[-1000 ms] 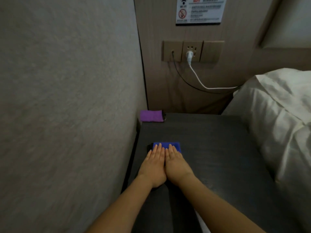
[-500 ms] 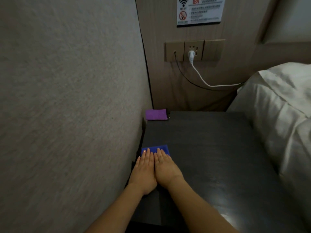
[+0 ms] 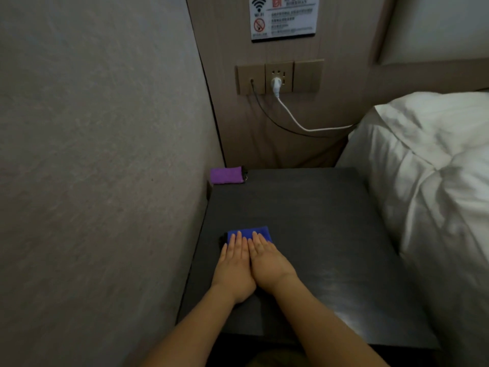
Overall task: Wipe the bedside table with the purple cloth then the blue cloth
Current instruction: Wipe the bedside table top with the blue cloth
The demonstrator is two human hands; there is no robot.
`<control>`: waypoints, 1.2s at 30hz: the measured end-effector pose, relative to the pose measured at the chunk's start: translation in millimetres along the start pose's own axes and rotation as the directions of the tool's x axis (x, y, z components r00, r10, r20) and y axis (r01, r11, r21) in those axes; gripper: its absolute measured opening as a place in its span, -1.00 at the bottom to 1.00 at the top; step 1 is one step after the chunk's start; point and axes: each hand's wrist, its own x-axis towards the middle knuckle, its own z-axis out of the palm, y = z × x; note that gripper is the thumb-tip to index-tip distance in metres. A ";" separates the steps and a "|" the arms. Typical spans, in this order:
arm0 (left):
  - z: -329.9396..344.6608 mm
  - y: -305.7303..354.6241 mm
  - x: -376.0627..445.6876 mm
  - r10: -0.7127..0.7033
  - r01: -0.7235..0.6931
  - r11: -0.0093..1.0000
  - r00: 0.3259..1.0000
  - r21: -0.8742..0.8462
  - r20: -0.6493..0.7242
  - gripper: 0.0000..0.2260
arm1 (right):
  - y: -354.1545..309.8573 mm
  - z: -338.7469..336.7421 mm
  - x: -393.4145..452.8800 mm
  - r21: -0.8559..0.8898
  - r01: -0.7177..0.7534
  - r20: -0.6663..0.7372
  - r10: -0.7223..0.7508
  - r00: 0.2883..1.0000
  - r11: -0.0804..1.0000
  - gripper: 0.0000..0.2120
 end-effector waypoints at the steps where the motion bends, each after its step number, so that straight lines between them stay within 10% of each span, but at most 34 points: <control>1: 0.3 6.3 1.0 0.008 -0.008 1.000 1.000 0.006 0.005 -0.31 | 5.6 -0.2 -4.1 0.002 -0.007 -0.004 0.007 1.000 1.000 -0.48; 26: -0.8 184.6 43.2 0.275 -0.274 0.960 0.961 0.053 -0.020 -0.41 | 168.7 -1.8 -93.5 0.023 -0.298 -0.026 0.298 0.954 0.954 -0.48; 32: -0.8 203.1 34.5 0.319 -0.318 0.947 0.948 0.055 -0.010 -0.42 | 179.1 6.2 -110.7 0.009 -0.330 -0.029 0.330 0.943 0.944 -0.06; 36: 2.3 207.8 24.2 0.343 -0.342 0.938 0.939 0.063 -0.006 -0.43 | 175.5 8.1 -123.1 0.005 -0.370 -0.026 0.370 0.929 0.929 -0.23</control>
